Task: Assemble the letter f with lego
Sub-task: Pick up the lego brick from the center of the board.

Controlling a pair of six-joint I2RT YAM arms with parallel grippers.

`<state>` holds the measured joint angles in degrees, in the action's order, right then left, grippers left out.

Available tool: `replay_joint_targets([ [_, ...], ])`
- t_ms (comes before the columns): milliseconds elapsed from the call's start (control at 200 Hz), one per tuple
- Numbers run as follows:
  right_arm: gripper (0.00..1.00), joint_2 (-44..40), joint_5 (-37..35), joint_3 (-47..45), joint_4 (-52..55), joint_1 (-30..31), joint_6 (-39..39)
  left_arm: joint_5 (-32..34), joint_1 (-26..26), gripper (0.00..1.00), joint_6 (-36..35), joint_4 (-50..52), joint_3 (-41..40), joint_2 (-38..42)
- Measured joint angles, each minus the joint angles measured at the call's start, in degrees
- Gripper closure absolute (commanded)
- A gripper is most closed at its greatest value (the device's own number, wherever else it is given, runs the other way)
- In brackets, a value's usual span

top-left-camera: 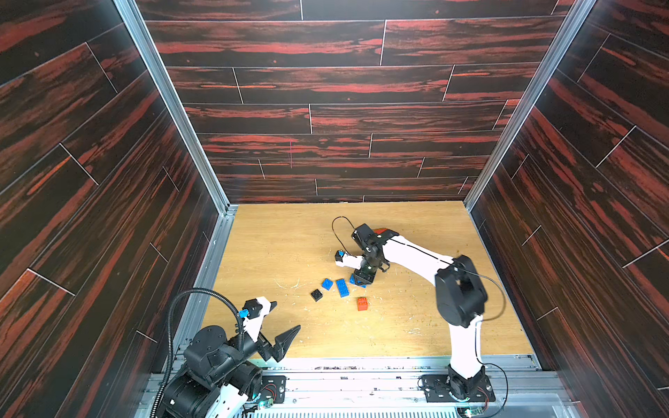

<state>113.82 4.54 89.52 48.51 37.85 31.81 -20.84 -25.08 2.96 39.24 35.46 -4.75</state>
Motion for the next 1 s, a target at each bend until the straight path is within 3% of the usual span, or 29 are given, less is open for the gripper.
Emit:
replay_joint_targets([
  [150, 0.96, -5.0, 1.5, -2.8, -0.2, 0.0, -1.4, -0.2, 0.0, 0.0, 0.0, 0.0, 0.0, 0.0],
  [531, 0.95, -13.8, 2.9, -8.9, 0.2, 2.1, -1.9, -0.7, 0.0, 0.0, -0.2, 0.0, 0.0, 0.0],
  [997, 1.0, -15.8, 6.5, -17.2, 1.8, 5.5, 4.3, -0.8, 0.0, 0.0, -0.2, 0.0, 0.0, 0.0],
])
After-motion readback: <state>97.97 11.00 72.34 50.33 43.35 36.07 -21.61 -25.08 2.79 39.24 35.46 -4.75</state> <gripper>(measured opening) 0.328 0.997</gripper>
